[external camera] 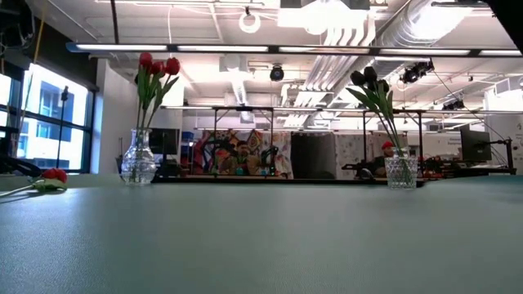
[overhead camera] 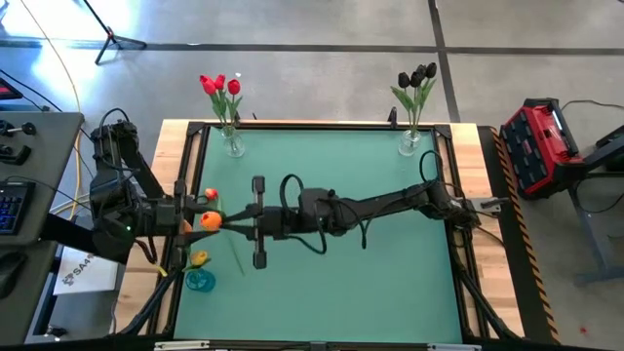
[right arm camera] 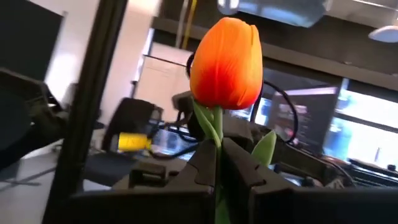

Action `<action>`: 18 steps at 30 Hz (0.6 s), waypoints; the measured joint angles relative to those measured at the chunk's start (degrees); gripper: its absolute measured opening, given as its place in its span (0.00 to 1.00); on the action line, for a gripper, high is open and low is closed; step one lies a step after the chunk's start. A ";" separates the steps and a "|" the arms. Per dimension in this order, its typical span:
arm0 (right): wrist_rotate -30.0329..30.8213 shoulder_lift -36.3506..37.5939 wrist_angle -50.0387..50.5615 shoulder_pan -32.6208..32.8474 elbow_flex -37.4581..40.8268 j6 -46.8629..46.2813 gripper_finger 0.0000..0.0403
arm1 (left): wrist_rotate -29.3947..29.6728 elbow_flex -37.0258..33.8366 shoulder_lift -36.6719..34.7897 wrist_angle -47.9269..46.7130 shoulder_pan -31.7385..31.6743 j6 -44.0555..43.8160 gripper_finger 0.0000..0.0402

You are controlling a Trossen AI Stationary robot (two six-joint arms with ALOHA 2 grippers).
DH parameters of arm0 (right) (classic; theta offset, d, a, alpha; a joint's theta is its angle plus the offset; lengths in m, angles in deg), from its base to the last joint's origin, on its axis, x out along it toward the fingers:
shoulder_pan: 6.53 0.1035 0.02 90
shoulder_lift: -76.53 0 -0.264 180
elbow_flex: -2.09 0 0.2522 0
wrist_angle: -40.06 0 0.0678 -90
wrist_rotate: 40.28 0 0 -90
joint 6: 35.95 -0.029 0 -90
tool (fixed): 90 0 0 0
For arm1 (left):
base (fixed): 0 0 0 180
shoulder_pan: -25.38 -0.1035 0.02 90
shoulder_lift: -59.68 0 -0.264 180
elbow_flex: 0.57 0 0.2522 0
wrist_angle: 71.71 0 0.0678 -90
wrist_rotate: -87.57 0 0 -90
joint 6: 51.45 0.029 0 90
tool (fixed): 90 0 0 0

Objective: Sort flowers into vase by color
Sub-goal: Put the orange tulip into the blue vase

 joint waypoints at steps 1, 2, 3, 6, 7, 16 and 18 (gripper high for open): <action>-1.57 0.00 0.00 -0.39 0.00 -0.42 0.00 | -0.86 0.00 0.09 1.85 0.00 2.52 0.46; -3.49 0.00 -0.04 -0.84 0.00 -1.08 0.00 | -1.70 0.00 0.28 3.57 -0.03 5.25 0.46; -5.34 0.00 -0.19 -1.24 0.00 -1.53 0.00 | -2.68 0.00 0.58 5.35 -0.24 7.88 0.46; -10.17 0.00 -1.49 -2.33 0.00 -3.65 0.00 | -5.85 0.00 1.98 10.70 -1.85 15.27 0.46; -11.54 0.00 -1.68 -2.70 0.00 -4.17 0.00 | -6.86 0.00 2.41 12.42 -2.43 17.19 0.46; -17.68 -0.28 -1.66 -3.80 0.00 -7.27 0.00 | -7.56 0.00 4.50 17.85 -9.05 21.43 0.44; -17.90 -0.29 -1.63 -3.76 0.00 -7.26 0.00 | -8.70 0.00 4.62 18.20 -9.73 21.67 0.40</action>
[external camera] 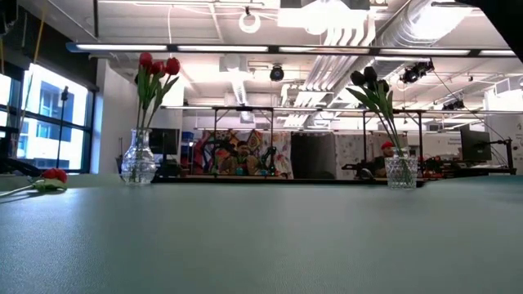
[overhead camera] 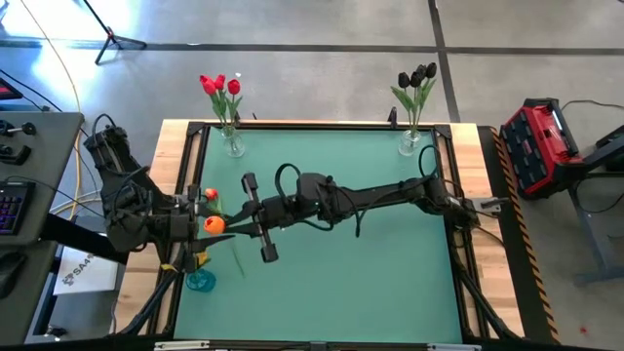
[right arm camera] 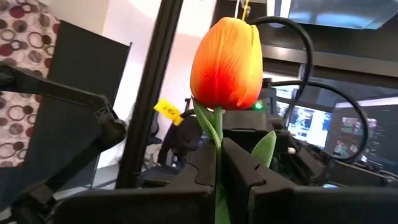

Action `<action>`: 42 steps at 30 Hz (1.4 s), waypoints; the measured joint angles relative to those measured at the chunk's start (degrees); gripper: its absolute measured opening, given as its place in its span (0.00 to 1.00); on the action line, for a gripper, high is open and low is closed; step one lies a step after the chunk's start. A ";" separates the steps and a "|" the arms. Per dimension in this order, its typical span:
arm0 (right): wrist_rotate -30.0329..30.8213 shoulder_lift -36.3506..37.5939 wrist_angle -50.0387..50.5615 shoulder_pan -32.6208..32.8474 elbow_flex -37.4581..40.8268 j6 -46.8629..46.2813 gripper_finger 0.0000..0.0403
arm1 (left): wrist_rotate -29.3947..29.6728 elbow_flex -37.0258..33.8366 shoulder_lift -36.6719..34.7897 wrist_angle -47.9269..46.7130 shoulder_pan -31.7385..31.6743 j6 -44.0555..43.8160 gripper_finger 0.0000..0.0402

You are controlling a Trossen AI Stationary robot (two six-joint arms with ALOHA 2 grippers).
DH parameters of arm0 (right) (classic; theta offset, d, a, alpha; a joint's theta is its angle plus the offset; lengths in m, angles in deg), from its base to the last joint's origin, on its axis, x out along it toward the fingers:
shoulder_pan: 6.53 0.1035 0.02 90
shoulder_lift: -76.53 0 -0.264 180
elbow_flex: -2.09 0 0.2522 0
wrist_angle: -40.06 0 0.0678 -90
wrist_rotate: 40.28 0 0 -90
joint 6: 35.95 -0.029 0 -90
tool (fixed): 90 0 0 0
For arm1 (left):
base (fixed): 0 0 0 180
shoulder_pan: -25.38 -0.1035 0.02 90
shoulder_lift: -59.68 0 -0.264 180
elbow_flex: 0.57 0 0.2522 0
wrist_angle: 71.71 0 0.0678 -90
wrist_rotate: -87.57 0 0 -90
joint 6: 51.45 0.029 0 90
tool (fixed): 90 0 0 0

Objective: Sort flowers into vase by color
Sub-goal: Put the orange tulip into the blue vase

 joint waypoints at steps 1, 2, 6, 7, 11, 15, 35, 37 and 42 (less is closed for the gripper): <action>-0.30 0.00 -0.01 0.03 0.00 0.04 0.00 | -0.60 0.00 0.08 0.31 -0.27 0.22 0.38; -0.42 0.00 -0.01 0.05 0.00 0.06 0.00 | -1.01 0.00 0.14 0.34 -0.47 0.30 0.35; -0.41 -0.02 0.34 0.01 0.00 0.01 0.00 | -1.14 0.00 0.07 0.43 -0.49 0.42 0.23; -0.41 -0.02 0.81 0.00 0.00 0.01 0.00 | -1.15 0.00 0.07 0.41 -0.38 0.69 0.19; 0.00 -0.06 2.47 -0.26 0.00 -2.32 0.01 | -1.14 0.00 0.08 -0.01 0.07 2.08 0.04; 3.00 -0.04 4.71 -0.36 -0.02 -4.42 0.06 | 0.32 0.00 -0.12 -0.05 0.08 4.28 0.02; 40.73 6.43 42.27 3.40 0.02 -14.10 0.28 | 1.99 9.06 -8.45 -25.30 1.23 -16.41 0.00; 41.16 6.44 46.24 3.22 0.48 -17.02 0.28 | 0.21 10.31 -8.42 -27.78 1.27 -17.51 0.00; 47.37 6.62 50.80 3.15 6.66 -21.85 0.28 | -7.81 11.26 -8.43 -35.62 1.27 -23.68 0.00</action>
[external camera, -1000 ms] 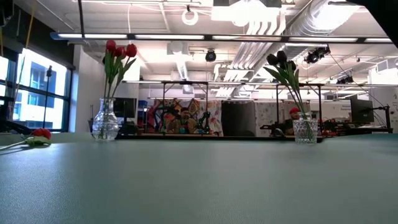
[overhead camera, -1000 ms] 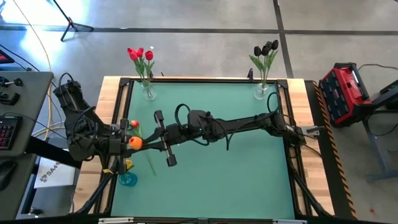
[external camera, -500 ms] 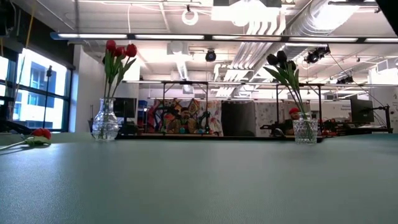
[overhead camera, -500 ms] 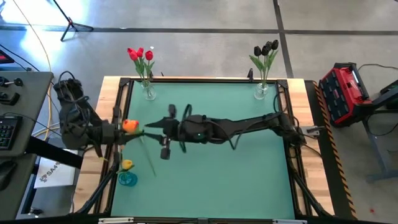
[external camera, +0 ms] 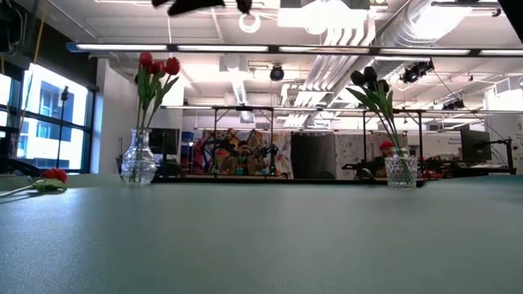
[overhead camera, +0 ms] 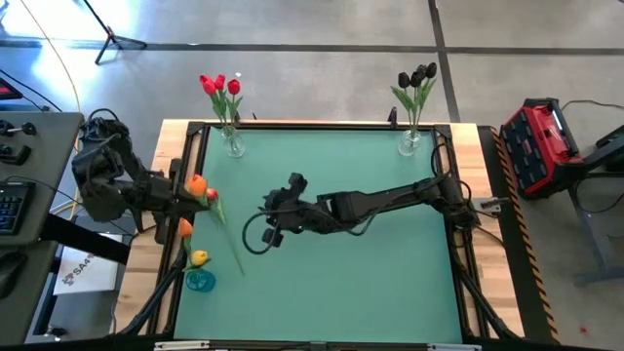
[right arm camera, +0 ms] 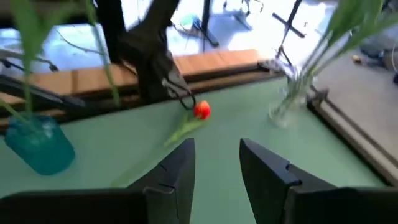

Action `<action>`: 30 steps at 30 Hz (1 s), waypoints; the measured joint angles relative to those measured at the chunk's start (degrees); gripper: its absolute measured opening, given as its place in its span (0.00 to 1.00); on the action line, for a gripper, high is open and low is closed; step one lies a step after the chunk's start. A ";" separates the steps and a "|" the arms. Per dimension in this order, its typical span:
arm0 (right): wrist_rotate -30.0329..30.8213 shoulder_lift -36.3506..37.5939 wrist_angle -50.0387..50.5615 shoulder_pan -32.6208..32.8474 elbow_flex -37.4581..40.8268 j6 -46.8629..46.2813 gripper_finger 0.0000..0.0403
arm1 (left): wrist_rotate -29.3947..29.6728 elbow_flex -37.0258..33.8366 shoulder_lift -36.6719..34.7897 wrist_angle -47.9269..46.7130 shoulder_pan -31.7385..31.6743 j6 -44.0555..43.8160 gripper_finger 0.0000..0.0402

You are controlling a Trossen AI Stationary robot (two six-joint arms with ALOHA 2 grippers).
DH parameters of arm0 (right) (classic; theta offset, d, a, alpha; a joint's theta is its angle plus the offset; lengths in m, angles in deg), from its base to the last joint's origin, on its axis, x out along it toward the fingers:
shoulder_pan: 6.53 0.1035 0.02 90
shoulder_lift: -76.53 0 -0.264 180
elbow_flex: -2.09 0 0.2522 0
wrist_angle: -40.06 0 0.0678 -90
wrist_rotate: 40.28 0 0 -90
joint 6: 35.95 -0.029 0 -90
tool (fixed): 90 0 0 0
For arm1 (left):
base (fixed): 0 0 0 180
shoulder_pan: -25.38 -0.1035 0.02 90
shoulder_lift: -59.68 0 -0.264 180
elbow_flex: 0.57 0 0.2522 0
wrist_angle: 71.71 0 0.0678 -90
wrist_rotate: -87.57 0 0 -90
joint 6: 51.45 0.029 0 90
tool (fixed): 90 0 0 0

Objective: Sort flowers into vase by color
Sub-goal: Put the orange tulip into the blue vase

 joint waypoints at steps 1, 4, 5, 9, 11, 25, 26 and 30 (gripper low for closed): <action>0.05 0.00 -0.09 -0.01 1.18 -0.88 0.28 | -0.90 0.00 -0.06 -1.84 0.00 -1.70 0.00; 0.04 0.29 -0.46 -0.04 4.60 -3.67 0.28 | -3.25 -0.02 -0.24 -7.50 0.00 -7.07 0.00; -0.11 0.31 -0.62 -0.01 5.85 -4.61 0.28 | -3.79 -0.02 -0.26 -9.04 -0.01 -8.45 0.00; -0.67 0.31 -2.24 0.01 10.93 -8.14 0.28 | -5.21 -0.02 -0.43 -12.54 -0.01 -12.02 0.00; -1.31 0.31 -4.57 0.06 13.32 -9.50 0.28 | -6.21 -0.02 -0.89 -14.14 -0.02 -14.08 0.00; -15.60 0.31 -36.52 0.40 38.37 -20.34 0.28 | -20.05 -0.28 -0.34 -25.75 -0.02 -32.78 0.00; -15.92 0.31 -38.54 0.40 39.66 -20.97 0.28 | -20.29 -0.81 -0.01 -25.77 0.00 -33.70 0.00; -16.07 0.31 -43.64 0.64 43.41 -21.91 0.28 | -22.28 -4.99 1.21 -25.85 0.00 -36.69 0.00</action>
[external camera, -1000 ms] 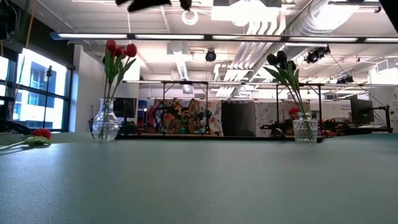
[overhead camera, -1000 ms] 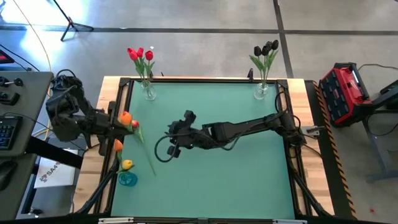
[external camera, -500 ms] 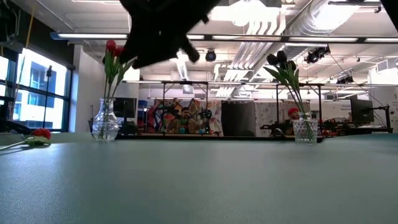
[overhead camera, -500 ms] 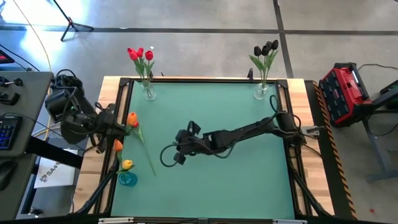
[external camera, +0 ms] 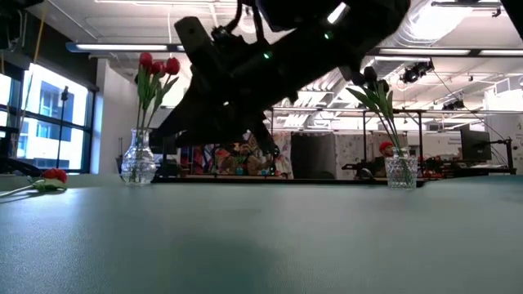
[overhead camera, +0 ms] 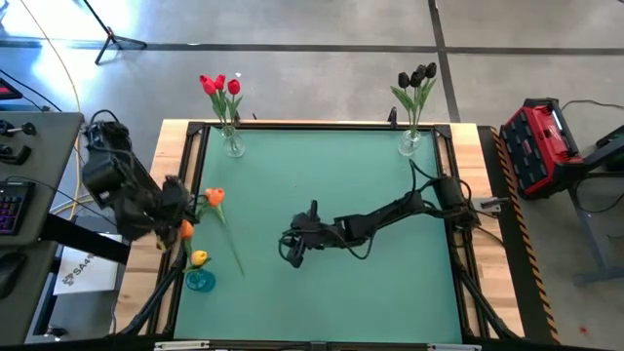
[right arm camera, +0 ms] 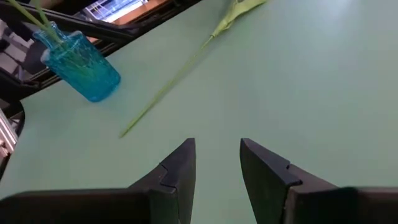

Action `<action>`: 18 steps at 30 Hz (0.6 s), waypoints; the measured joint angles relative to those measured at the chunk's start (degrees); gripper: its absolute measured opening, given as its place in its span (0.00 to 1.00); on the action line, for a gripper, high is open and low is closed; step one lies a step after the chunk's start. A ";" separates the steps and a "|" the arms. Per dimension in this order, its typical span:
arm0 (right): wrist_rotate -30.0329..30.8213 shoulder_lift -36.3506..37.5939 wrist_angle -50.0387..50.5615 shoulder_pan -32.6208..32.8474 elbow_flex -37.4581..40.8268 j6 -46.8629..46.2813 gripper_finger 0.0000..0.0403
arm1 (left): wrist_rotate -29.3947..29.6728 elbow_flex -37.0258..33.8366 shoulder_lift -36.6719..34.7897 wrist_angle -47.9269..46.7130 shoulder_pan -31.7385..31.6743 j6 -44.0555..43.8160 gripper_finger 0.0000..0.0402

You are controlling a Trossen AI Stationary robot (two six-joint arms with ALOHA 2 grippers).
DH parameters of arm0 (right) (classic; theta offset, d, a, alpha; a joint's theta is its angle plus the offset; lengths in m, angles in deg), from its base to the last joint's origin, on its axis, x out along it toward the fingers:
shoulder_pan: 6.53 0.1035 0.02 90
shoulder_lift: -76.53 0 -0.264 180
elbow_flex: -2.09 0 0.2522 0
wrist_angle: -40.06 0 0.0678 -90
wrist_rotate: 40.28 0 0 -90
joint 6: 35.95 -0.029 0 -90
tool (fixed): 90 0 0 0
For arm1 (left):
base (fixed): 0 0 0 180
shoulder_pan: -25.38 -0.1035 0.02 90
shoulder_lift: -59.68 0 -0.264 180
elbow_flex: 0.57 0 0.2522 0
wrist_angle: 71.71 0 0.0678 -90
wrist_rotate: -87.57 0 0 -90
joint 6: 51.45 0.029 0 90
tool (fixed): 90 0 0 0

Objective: Sort flowers into vase by color
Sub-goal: Put the orange tulip into the blue vase

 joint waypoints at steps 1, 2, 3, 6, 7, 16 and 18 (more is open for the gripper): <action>-0.01 0.00 -0.86 0.03 0.62 -0.17 0.28 | -0.43 -1.10 0.36 -0.04 0.00 -0.64 0.00; -0.01 0.00 -1.62 0.09 1.07 -0.54 0.28 | -0.39 -1.98 0.71 0.20 0.00 -1.31 0.00; -0.01 0.00 -1.71 0.13 1.29 -0.92 0.28 | -0.12 -2.73 0.99 0.84 0.00 -1.73 0.00; -0.07 0.00 -1.57 0.13 1.45 -1.27 0.28 | 1.06 -3.29 1.43 3.60 0.00 -1.19 0.00; -0.08 0.00 -1.65 0.13 1.45 -1.27 0.28 | 1.56 -2.98 1.50 4.76 0.06 -0.11 0.00; -0.09 0.00 -2.69 0.13 1.45 -0.94 0.28 | 9.40 -0.89 1.13 14.66 4.89 8.68 0.00; -0.09 0.00 -2.65 0.13 1.45 -0.82 0.28 | 12.47 -0.89 1.13 18.26 6.81 12.08 0.00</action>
